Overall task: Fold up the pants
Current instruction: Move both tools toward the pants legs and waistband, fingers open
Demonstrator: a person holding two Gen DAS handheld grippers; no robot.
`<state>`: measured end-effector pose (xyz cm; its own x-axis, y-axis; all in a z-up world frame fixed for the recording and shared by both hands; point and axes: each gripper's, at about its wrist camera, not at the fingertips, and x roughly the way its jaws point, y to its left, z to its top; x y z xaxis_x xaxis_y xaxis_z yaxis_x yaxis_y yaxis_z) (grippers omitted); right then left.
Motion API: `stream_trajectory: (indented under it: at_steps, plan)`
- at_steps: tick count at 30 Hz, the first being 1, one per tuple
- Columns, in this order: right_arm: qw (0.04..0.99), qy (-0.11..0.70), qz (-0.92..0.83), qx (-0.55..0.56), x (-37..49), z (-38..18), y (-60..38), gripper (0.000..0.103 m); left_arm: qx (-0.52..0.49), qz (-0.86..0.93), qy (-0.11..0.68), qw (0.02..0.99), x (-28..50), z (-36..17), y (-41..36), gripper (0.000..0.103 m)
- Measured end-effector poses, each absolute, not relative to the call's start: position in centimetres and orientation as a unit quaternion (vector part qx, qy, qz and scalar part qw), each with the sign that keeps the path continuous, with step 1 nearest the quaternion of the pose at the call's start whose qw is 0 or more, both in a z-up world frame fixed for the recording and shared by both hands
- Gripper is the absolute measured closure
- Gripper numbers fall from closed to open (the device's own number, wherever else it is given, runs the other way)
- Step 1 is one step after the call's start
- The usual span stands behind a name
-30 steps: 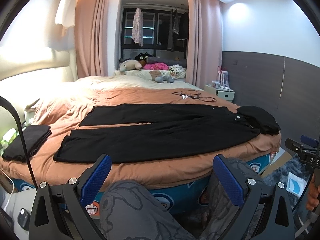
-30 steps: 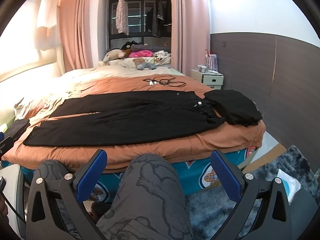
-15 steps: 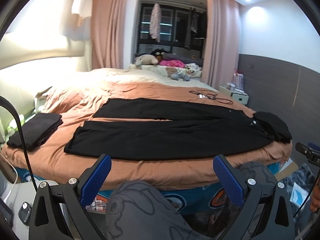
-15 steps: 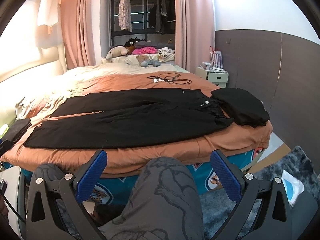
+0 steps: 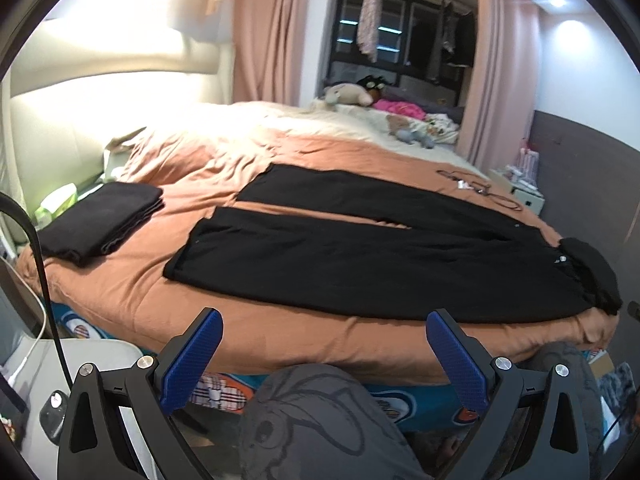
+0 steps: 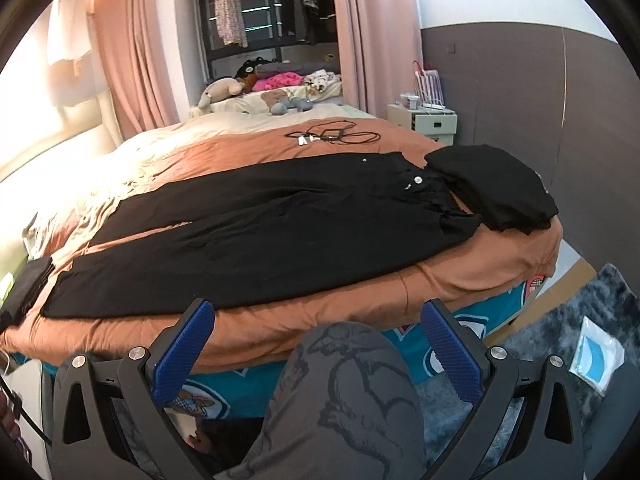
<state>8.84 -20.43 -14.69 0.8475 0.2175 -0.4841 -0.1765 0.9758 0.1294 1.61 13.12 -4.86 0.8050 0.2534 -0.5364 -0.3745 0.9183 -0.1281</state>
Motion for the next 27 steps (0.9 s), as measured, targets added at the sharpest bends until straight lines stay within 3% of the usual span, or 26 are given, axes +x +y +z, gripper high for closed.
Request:
stream_trajectory:
  at_steps: [27]
  plan:
    - [0.927,0.361,0.025,0.097,21.6,-15.4,-19.6,0.0,-0.245,0.299,0.333,0.86,6.9,-10.4,23.0,0.001]
